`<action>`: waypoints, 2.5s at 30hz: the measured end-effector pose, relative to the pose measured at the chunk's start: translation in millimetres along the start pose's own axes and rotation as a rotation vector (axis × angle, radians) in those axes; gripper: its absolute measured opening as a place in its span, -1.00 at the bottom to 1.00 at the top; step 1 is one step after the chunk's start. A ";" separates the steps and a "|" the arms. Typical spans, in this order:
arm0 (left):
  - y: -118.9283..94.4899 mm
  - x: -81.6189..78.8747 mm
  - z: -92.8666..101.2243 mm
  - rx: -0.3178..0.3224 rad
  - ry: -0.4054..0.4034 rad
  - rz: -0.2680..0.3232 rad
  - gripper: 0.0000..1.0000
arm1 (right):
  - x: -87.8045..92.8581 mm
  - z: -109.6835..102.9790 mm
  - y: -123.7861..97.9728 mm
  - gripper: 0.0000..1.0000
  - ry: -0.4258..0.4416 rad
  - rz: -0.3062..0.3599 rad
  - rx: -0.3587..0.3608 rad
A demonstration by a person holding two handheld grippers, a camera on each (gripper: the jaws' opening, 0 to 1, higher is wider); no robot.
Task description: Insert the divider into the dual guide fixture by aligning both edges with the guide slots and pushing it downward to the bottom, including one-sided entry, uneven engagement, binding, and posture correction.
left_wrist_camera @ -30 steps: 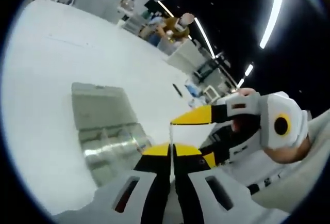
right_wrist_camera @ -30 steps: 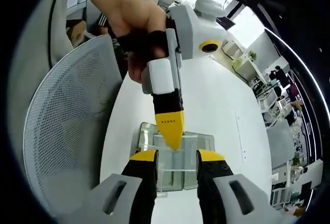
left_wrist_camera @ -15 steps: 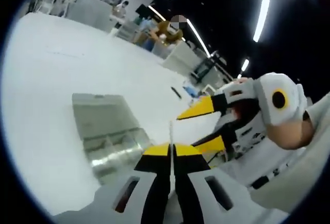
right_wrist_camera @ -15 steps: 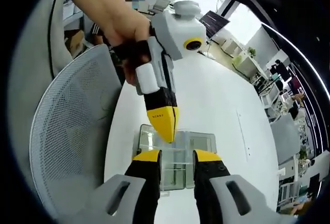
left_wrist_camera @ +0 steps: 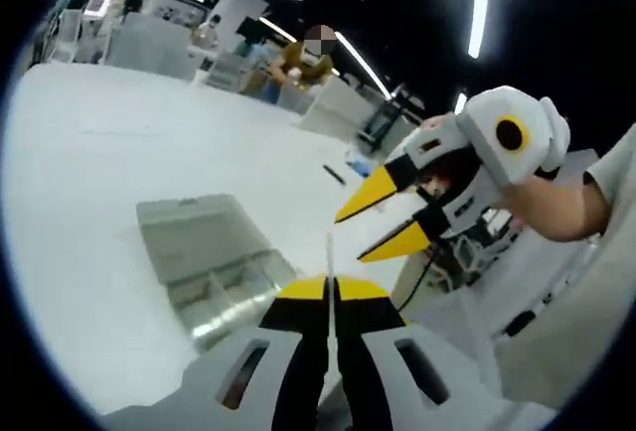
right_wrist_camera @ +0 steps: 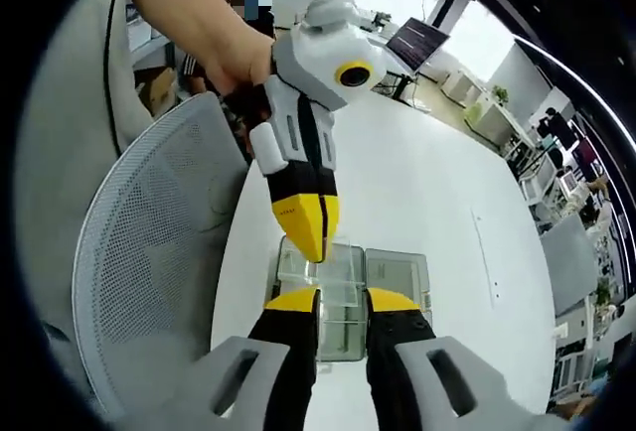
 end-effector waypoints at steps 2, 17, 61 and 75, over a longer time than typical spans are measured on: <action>0.5 -0.1 0.7 0.009 0.023 0.001 -1.00 | -0.2 0.4 -1.3 -0.79 -0.001 0.006 -0.021; 8.1 2.1 11.6 0.078 0.226 -0.037 -1.00 | 0.8 0.6 1.0 -0.89 0.054 0.016 -0.168; 3.9 10.7 25.6 0.175 0.497 -0.062 -0.99 | -1.3 -12.8 14.5 -1.00 0.238 -0.078 -0.366; 3.3 11.2 15.5 0.113 0.479 -0.096 -0.85 | -1.4 -1.6 10.7 -1.00 0.461 -0.119 -0.346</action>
Point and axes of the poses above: the point that each gripper's makers call its tool centre point, and the gripper's own axes: y roughly forward along the fingers, z roughly to its right, x roughly out of its underside, the point moved 6 cm from there along -y, roughly backward along the fingers, and after that the axes turned 11 degrees about z, right-handed, at the moved point
